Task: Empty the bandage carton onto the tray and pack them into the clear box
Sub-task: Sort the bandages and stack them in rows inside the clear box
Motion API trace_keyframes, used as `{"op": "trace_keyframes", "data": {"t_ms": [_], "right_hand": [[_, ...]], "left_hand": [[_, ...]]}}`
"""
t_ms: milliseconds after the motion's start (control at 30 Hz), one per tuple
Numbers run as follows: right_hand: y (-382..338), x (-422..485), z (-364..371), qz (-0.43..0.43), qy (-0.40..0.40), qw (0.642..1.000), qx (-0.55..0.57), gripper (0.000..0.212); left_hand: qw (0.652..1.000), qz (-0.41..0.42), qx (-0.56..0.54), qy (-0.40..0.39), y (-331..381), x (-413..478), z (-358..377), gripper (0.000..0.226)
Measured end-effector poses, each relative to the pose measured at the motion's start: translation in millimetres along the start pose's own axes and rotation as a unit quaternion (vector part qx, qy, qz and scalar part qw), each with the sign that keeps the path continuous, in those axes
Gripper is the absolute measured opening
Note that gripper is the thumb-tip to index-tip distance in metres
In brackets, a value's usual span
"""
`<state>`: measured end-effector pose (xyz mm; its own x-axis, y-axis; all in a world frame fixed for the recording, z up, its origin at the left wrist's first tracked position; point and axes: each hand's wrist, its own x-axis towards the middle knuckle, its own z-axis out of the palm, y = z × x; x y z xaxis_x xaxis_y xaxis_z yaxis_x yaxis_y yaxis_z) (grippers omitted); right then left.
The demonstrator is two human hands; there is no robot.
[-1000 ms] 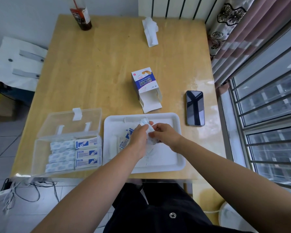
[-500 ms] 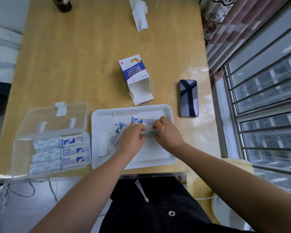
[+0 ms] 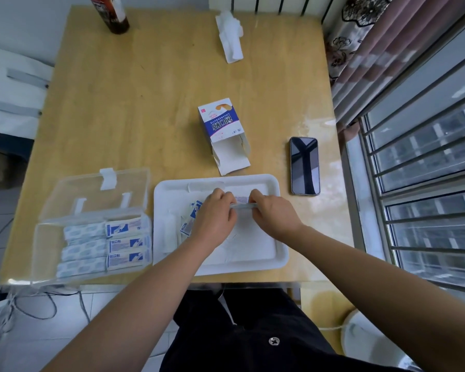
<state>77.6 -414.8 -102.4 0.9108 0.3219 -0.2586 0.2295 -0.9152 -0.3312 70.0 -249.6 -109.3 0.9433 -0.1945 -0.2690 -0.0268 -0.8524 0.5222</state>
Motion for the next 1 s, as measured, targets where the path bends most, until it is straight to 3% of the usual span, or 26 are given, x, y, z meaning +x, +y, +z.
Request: {"op": "trace_keyframes", "data": {"t_ms": [100,200,433,633,733,833,1000], "right_hand": [[-12.7,0.3,-4.9,-0.023,-0.016,1.000,-0.004,0.017],[-19.2,2.1,-6.4,-0.038,-0.041,0.998,0.003,0.017],[-50.8,0.4,-14.9,-0.055,-0.063,0.992,0.097,0.007],[-89.0,2.6,-18.0,-0.033,-0.109,0.974,0.197,0.005],[-117.1,1.8,-21.4,-0.028,-0.135,0.951,0.276,0.011],[-138.3,5.2,-20.7,0.000,-0.106,0.916,0.387,0.012],[-172.4,19.6,-20.2,0.043,-0.073,0.877,0.473,0.014]], "left_hand": [[0.998,-0.007,0.022,-0.058,1.9,-5.5,-15.6,0.019],[0.994,-0.046,-0.052,-0.080,2.7,-12.1,-26.0,0.028],[0.978,-0.078,-0.195,0.001,-12.1,-32.2,-48.8,0.027],[0.995,0.007,-0.099,0.029,-40.6,-56.5,-74.2,0.018],[0.996,0.002,-0.070,0.058,-65.1,-70.1,-87.3,0.018],[0.989,-0.024,-0.113,0.096,-83.2,-80.9,-97.6,0.018],[0.977,-0.080,-0.136,0.145,-109.5,-101.6,-115.9,0.017]]}}
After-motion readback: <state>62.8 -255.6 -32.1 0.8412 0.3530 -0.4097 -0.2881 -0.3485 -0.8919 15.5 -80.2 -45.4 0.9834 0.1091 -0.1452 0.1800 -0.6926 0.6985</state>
